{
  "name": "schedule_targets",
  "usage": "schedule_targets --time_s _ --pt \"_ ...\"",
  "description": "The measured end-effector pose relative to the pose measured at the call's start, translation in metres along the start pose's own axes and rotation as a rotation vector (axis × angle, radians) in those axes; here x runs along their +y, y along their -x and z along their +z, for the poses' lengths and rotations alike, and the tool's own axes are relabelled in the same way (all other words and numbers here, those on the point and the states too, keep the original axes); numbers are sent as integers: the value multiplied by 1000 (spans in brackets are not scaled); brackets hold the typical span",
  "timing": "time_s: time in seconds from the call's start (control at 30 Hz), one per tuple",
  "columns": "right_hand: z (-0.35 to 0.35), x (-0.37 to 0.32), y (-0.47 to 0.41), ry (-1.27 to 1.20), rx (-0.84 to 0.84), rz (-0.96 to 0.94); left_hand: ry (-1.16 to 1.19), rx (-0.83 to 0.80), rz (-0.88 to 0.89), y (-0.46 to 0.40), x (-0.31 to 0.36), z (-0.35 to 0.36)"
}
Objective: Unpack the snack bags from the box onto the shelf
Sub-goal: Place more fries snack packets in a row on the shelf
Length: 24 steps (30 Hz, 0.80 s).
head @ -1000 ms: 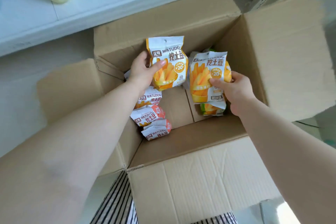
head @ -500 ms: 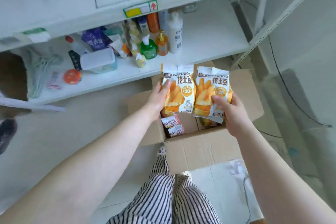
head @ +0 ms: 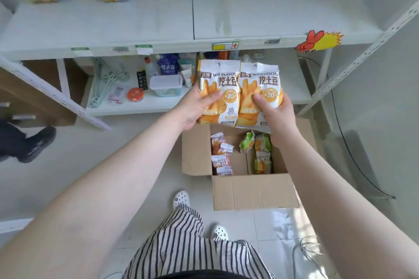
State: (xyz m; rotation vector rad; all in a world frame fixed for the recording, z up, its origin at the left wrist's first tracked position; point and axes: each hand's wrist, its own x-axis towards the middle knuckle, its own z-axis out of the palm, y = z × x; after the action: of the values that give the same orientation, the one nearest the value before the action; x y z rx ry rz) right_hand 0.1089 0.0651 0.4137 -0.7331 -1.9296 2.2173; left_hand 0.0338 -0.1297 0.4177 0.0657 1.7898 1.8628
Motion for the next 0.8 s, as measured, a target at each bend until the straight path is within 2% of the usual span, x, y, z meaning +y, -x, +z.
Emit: schedule_targets --time_s 0.17,0.3,0.53,0.7,0.8 --pt "43 -19 11 -20 -47 -63 -25 -33 47 19 29 -37" --pt "94 -29 8 -18 -98 -90 -43 32 90 28 54 -84" --pt "235 -43 -8 -52 -155 -52 -2 144 131 29 87 -218" --pt "327 -49 -20 -89 -275 28 -48 211 145 23 111 -322" --pt "368 -56 -26 -109 -231 24 -63 250 162 14 127 -361"
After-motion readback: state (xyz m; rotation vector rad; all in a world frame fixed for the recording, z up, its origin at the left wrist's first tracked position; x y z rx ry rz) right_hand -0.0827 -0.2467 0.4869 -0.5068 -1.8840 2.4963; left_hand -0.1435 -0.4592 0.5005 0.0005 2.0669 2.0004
